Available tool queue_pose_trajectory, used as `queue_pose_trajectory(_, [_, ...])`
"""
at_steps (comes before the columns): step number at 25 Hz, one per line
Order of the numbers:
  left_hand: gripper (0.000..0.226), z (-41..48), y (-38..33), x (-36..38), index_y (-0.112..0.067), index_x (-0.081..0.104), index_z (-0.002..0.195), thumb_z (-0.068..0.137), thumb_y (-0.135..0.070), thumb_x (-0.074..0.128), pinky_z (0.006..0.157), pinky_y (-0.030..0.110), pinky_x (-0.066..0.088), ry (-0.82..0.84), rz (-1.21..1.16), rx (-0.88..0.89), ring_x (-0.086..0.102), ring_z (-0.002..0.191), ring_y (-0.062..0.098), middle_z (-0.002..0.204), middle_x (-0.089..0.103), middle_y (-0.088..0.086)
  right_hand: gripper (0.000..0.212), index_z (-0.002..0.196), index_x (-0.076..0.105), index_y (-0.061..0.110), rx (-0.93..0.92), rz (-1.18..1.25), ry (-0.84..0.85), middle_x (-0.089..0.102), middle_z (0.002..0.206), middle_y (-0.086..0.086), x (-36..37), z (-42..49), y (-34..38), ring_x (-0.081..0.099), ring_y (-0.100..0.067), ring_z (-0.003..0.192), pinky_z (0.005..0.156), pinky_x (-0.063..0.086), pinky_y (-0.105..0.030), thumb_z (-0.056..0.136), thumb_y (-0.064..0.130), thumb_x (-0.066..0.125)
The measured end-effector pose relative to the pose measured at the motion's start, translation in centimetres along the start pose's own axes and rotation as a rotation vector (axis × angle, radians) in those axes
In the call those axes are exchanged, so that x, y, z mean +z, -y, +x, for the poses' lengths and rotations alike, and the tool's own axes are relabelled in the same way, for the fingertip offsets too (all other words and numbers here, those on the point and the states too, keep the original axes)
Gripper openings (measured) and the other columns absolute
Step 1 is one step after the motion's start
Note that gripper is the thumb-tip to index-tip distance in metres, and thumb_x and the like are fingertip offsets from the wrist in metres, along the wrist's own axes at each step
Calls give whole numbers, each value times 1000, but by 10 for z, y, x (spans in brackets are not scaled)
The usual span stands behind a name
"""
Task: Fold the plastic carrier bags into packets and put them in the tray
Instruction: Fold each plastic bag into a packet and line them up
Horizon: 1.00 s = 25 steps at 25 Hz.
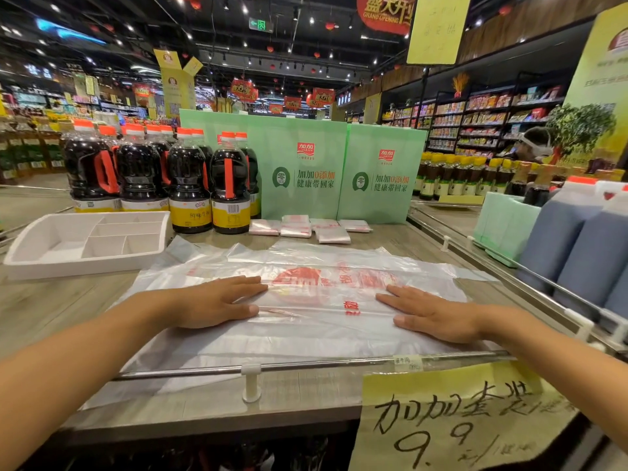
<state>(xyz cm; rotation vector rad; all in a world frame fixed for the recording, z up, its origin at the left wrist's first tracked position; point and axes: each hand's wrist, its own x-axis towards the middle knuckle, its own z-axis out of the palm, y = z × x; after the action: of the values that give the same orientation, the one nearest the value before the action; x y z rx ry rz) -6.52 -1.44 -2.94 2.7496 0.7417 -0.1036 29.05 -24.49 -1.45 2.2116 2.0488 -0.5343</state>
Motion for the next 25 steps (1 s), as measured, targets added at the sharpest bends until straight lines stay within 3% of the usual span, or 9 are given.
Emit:
queue_pose_trajectory(2, [74,0,1,0,-45,33,155,89,-78,36,121,24,17,-87,41,6,24,150,6,163,24,-22,67,155,13,53,-16,9,-102,7,169,17,0,-1,-4,3,-7,156,127,3,-32,93,70,28])
queue_pose_trajectory(5, [92,2,2,-2,-48,51,142,71,-98,19,111,34,42,-181,91,-17,53,130,8,147,52,-23,59,155,16,52,-9,-116,-240,32,162,16,-1,-5,3,36,-12,147,120,30,-33,100,62,34])
queue_pose_trajectory(8, [47,-2,-1,-5,-43,64,123,97,-69,34,90,37,53,-280,146,-6,66,93,6,111,73,-17,56,159,14,46,12,-265,-328,53,150,12,-2,-9,14,60,-18,120,99,50,-35,108,43,37])
queue_pose_trajectory(9, [35,-3,-3,-6,-41,66,118,100,-55,40,85,36,54,-325,173,9,66,87,7,103,74,-16,54,158,18,44,32,-284,-370,61,140,10,-2,-9,15,63,-16,107,87,52,-33,108,39,38])
queue_pose_trajectory(11, [34,-7,-8,-9,-36,68,107,88,-43,41,77,37,52,-370,203,24,62,83,14,92,72,-13,49,154,29,41,86,-274,-463,70,103,10,-5,-8,15,60,-11,80,66,46,-30,107,34,41])
queue_pose_trajectory(13, [39,-8,-9,-12,-27,68,99,81,-42,36,72,39,51,-435,177,30,59,78,20,82,69,-6,46,147,42,38,111,-196,-559,68,85,17,-6,-8,12,57,-5,68,59,42,-28,103,30,49])
queue_pose_trajectory(18, [54,-10,-14,-19,-22,72,105,75,-49,36,74,40,53,-608,70,92,62,78,19,89,73,-3,42,130,65,32,107,-174,-844,76,83,12,-7,-9,7,62,-13,67,59,44,-25,89,25,60])
queue_pose_trajectory(21, [43,-10,-15,-21,-28,70,115,81,-40,47,79,40,55,-585,94,11,62,86,17,103,75,-4,43,133,61,35,191,-261,-849,76,95,10,-8,-6,8,68,-20,85,70,52,-32,91,33,56])
queue_pose_trajectory(25, [36,-4,-17,-21,-37,61,133,98,-38,54,82,34,54,-564,369,-72,64,106,17,125,69,-10,47,141,50,33,223,-291,-717,64,129,9,-8,0,4,62,-17,111,88,50,-36,94,38,57])
